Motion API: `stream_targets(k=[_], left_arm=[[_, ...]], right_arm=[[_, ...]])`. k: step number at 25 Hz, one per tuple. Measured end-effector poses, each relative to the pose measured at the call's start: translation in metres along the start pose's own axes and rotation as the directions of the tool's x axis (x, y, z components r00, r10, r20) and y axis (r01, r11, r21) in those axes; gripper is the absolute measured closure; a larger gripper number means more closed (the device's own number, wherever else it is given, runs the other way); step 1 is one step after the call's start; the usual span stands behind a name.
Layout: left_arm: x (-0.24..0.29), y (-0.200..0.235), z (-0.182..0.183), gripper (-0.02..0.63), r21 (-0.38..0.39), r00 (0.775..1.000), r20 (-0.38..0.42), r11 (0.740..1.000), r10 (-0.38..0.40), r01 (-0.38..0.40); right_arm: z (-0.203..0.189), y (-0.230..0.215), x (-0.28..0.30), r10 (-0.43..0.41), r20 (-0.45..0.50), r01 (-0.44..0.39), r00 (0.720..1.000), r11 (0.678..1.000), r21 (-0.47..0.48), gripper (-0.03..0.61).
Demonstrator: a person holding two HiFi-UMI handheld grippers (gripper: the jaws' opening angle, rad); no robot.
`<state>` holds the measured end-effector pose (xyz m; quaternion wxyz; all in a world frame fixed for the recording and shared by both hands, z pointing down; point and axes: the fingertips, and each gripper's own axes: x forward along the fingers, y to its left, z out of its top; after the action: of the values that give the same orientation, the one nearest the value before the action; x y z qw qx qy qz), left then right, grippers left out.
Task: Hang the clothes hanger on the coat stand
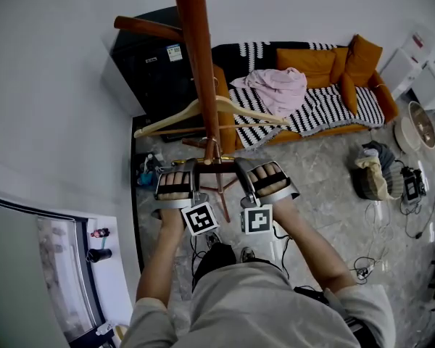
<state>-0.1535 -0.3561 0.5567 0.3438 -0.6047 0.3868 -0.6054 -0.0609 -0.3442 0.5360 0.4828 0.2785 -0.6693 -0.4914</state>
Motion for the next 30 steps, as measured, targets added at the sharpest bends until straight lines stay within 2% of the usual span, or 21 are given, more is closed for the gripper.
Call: stream_targets(k=[7,10,17,24,30], left_arm=[[0.008,0.000,0.002,0.471,0.013,0.999,-0.010,0.999,0.040,-0.039],[0.012,0.003,0.004,0.471,0.018,0.997,-0.017,0.997,0.076,-0.076],[0.015,0.010,0.001,0.471,0.031,0.986,-0.017,0.986,0.166,-0.165],[0.015,0.008,-0.001,0.471,0.003,0.982,-0.004,0.982,0.189,-0.189],[0.015,0.011,0.004,0.449,-0.094,0.983,0.029,0.979,0.183,-0.179]], right_arm=[[-0.008,-0.002,0.007,-0.041,-0.012,0.041,0.999,0.998,-0.043,0.445],[-0.012,0.005,0.012,-0.028,-0.013,0.027,1.000,0.999,-0.029,0.445],[-0.011,0.005,0.020,-0.068,-0.010,0.068,0.998,0.997,-0.034,0.440],[-0.010,-0.001,0.020,-0.099,-0.009,0.098,0.995,0.994,-0.046,0.439],[-0.011,0.003,0.020,-0.062,0.014,0.062,0.998,0.998,0.006,0.408]])
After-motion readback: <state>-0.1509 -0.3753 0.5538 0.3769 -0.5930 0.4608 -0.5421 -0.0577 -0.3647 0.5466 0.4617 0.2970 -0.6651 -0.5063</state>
